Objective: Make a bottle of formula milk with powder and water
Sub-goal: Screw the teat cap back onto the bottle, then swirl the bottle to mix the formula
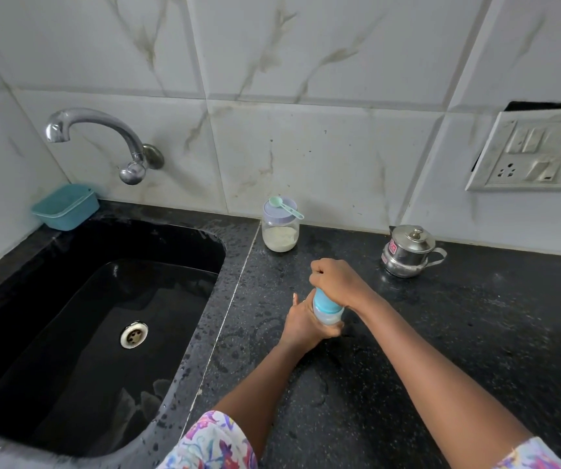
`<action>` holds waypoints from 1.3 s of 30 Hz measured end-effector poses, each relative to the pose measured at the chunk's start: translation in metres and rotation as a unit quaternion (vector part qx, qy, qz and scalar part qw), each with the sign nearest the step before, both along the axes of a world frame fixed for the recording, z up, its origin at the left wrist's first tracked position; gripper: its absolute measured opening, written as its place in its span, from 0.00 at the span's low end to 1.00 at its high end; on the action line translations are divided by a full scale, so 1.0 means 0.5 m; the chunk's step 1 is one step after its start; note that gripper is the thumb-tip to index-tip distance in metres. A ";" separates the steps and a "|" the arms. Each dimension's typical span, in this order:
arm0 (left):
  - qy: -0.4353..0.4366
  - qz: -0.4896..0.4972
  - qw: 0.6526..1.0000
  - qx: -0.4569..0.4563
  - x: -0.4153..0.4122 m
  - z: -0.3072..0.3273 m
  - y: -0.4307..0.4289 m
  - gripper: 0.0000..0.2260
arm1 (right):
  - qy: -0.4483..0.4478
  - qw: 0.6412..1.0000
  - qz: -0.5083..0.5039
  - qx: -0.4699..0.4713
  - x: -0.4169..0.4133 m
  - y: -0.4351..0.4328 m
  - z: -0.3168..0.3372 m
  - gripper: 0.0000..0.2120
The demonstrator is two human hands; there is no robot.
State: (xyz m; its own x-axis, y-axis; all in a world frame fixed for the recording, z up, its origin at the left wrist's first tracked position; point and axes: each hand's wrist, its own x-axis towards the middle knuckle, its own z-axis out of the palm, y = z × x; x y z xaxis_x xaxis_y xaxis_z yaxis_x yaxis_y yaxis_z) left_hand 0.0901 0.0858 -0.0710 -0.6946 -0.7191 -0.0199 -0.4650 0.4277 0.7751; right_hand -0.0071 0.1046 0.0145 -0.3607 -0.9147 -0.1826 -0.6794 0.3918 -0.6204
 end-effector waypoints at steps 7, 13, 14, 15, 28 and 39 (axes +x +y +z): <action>-0.006 -0.004 1.000 0.008 0.004 0.007 0.002 0.25 | 0.028 0.999 -0.032 -0.002 0.010 0.005 0.000 0.16; -0.043 -0.034 0.998 -0.001 0.002 0.019 -0.001 0.30 | -0.024 0.991 -0.090 -0.094 0.020 0.025 -0.005 0.17; -0.040 -0.037 0.999 0.007 0.004 0.015 -0.002 0.31 | -0.068 0.984 -0.103 -0.127 0.026 0.033 -0.009 0.18; -0.031 -0.040 0.999 0.017 0.005 0.014 -0.003 0.32 | -0.122 0.974 -0.108 -0.160 0.028 0.043 -0.010 0.18; -0.065 0.040 0.997 0.021 0.077 0.056 -0.087 0.17 | -0.136 0.984 -0.037 -0.104 0.015 0.141 -0.112 0.45; 0.020 0.191 0.981 0.036 0.083 -0.024 0.004 0.08 | -0.551 0.656 -0.347 -0.382 0.017 0.143 -0.100 0.45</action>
State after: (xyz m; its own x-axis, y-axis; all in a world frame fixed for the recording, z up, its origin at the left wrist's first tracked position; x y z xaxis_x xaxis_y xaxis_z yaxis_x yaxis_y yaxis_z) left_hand 0.1318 0.0876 -0.0828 -0.3758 -0.9248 -0.0586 -0.5500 0.1717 0.8173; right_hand 0.0016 0.1761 -0.0355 -0.7728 -0.5765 -0.2653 0.5229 -0.3416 -0.7810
